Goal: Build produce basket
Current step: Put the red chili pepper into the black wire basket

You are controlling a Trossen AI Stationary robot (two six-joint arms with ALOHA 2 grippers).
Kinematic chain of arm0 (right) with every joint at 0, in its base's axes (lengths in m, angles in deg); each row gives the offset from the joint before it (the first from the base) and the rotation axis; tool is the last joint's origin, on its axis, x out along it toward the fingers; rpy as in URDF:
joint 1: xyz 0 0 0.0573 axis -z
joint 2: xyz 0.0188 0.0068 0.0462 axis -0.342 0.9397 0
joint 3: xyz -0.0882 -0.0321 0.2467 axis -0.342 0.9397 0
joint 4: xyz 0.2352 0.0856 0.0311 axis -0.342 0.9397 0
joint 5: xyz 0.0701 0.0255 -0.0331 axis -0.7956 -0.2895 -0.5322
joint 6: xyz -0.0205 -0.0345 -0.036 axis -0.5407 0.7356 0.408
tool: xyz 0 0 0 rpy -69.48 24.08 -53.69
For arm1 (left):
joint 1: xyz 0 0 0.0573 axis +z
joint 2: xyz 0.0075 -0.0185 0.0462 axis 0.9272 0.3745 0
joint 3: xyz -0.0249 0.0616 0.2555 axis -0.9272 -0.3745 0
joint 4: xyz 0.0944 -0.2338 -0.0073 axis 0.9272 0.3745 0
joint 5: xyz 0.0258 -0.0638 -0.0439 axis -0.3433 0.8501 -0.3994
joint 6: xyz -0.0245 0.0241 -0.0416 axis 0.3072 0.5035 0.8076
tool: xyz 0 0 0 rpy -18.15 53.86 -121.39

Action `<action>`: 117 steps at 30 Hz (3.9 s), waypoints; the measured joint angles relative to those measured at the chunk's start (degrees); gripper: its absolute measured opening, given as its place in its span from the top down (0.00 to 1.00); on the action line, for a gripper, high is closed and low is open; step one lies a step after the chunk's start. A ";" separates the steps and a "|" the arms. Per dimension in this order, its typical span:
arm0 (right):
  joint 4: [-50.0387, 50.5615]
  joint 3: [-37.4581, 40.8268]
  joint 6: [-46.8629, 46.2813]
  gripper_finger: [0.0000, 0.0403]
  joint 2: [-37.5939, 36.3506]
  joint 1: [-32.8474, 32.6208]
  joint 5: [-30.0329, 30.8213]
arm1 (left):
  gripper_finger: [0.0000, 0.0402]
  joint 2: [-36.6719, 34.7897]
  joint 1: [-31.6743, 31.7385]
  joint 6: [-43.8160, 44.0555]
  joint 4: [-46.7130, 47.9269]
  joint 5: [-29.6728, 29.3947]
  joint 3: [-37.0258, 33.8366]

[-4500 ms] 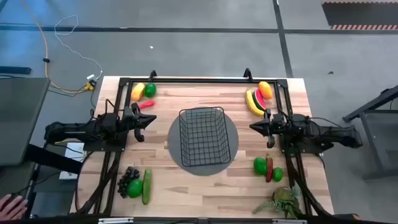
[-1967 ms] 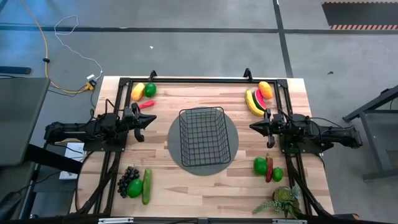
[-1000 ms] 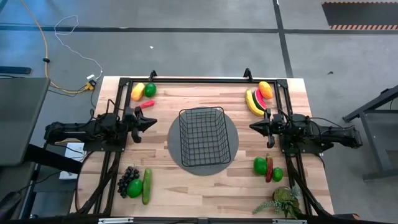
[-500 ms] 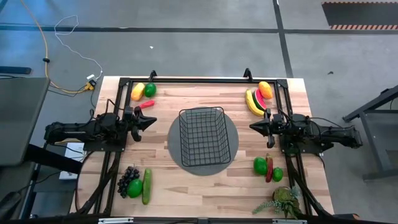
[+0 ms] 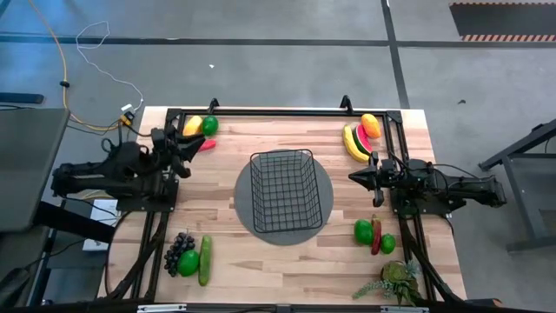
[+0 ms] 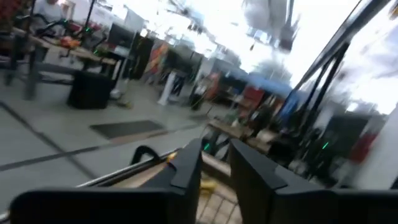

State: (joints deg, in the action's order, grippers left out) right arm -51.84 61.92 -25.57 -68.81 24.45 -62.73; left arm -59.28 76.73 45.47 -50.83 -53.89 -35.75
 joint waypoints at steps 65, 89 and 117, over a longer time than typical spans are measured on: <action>-33.60 -10.94 -13.77 1.00 7.90 0.01 20.74 | 0.48 14.23 2.31 -9.41 11.13 3.99 19.76; 8.53 -36.20 -13.64 0.85 32.79 -0.01 21.05 | 0.48 14.23 2.24 -8.76 12.45 8.73 19.74; 9.46 -36.20 1.56 0.36 34.14 -0.01 6.00 | 0.48 20.71 2.13 -0.89 12.45 17.69 19.73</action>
State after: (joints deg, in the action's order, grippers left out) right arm -42.38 25.72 -24.01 -34.68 24.45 -56.73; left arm -38.57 78.86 44.58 -38.38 -36.20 -16.02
